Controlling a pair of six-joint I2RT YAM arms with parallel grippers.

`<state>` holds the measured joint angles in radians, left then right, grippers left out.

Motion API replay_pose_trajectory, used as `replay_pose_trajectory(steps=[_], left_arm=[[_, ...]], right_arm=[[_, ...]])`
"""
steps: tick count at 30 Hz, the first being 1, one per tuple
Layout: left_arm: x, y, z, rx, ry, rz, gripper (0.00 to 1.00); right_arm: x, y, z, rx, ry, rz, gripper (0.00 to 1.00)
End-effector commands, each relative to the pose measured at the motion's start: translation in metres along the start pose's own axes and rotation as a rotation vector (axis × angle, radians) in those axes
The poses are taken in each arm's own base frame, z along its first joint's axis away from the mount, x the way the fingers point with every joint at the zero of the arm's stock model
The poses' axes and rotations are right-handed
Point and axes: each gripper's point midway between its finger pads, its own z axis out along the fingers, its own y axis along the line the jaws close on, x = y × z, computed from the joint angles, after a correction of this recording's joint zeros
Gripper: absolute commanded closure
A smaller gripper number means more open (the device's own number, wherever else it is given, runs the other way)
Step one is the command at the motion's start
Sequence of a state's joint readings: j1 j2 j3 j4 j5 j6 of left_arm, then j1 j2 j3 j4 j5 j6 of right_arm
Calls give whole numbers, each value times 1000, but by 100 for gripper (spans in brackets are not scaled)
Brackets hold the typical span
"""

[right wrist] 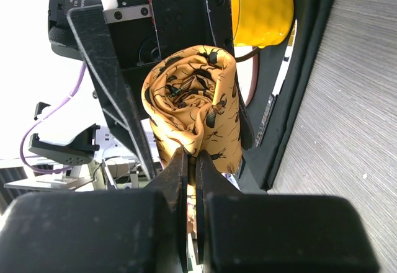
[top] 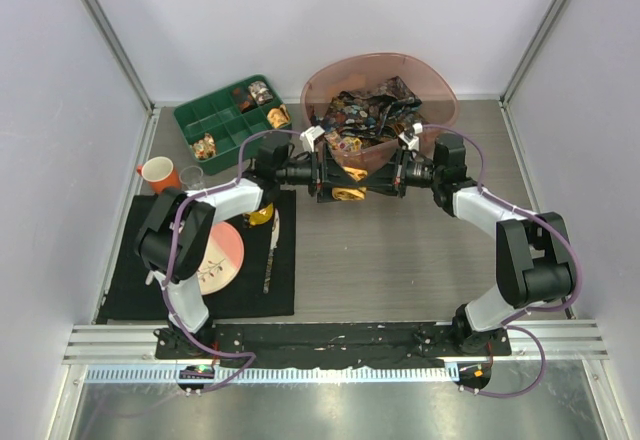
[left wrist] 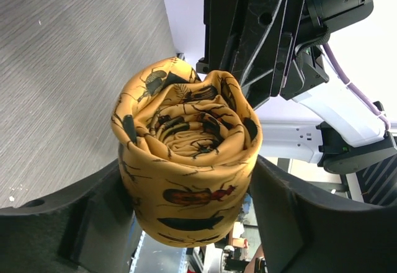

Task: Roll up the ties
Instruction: Place the tie in the storage box.

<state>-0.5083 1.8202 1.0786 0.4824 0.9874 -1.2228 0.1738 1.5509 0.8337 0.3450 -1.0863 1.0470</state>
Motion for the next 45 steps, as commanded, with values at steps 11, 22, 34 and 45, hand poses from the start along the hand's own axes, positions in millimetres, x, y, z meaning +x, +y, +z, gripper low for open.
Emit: replay_pose_trajectory(steps=[11,22,34,45], left_arm=[[-14,-37,1,92,-28,110,23],[-18,-32,-5,84,-55,91,64],[-22,-20,-13,-42,-77,106,100],[-37,-4,-61,-179,-114,136,100]], right_arm=[[7,14,3,-25,21,-70,100],[8,8,3,-4,23,-72,99],[3,2,5,41,33,-85,88],[-7,7,-1,80,32,-162,25]])
